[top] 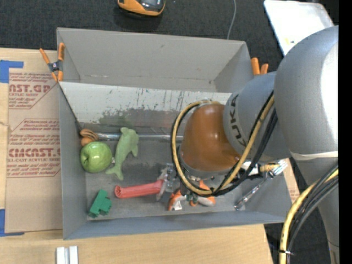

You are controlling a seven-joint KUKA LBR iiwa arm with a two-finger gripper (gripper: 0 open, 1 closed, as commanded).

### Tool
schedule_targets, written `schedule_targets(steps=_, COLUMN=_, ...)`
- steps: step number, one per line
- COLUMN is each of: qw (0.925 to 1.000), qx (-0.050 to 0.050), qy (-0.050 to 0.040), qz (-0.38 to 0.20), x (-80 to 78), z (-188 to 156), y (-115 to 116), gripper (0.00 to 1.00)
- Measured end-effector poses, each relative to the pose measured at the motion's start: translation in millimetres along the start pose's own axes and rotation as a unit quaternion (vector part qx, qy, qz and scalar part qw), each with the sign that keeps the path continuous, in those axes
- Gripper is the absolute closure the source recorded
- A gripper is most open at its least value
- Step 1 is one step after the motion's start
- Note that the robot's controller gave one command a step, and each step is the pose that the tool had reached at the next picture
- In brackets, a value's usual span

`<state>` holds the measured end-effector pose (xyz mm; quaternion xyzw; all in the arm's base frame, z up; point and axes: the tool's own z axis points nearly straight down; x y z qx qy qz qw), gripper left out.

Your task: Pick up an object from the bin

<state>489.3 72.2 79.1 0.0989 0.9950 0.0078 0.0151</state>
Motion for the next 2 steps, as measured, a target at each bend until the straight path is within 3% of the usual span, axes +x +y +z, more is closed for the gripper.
schedule_targets(steps=1, qw=0.9996, qx=-0.001, qy=-0.0022, qz=0.027, x=3.7, z=7, y=1, gripper=1.00)
schedule_targets(steps=2, qw=0.9997, qx=0.000, qy=0.0014, qz=0.023, x=-0.4, z=-45, y=1, gripper=1.00)
